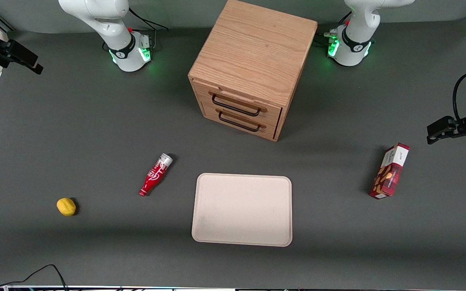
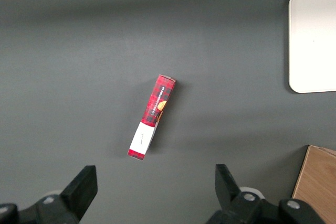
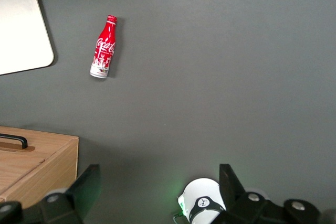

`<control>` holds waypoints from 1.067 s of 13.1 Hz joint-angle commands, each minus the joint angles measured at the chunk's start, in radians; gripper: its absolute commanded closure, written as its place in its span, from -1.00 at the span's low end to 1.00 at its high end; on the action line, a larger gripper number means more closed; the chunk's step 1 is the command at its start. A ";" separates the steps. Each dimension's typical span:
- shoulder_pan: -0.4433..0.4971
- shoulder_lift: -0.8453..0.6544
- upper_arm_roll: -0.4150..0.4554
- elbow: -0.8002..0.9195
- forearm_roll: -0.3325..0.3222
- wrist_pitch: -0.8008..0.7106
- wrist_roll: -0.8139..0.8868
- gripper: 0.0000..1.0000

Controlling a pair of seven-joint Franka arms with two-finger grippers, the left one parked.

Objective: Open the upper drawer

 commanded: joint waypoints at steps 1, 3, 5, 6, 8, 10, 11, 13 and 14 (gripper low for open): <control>-0.008 0.017 0.006 0.031 0.007 -0.036 0.012 -1.00; -0.011 0.019 0.003 0.030 0.010 -0.039 0.022 -1.00; -0.016 0.028 0.006 0.028 0.009 -0.041 0.009 -1.00; -0.013 0.017 0.009 0.033 0.010 -0.053 -0.001 -1.00; -0.003 0.025 0.029 0.076 0.020 -0.079 -0.085 -1.00; -0.008 0.051 0.029 0.088 0.113 -0.100 -0.130 -1.00; -0.009 0.068 0.025 0.103 0.185 -0.100 -0.152 -1.00; 0.007 0.138 0.061 0.180 0.257 -0.108 -0.286 -1.00; 0.003 0.177 0.116 0.210 0.292 -0.114 -0.311 -1.00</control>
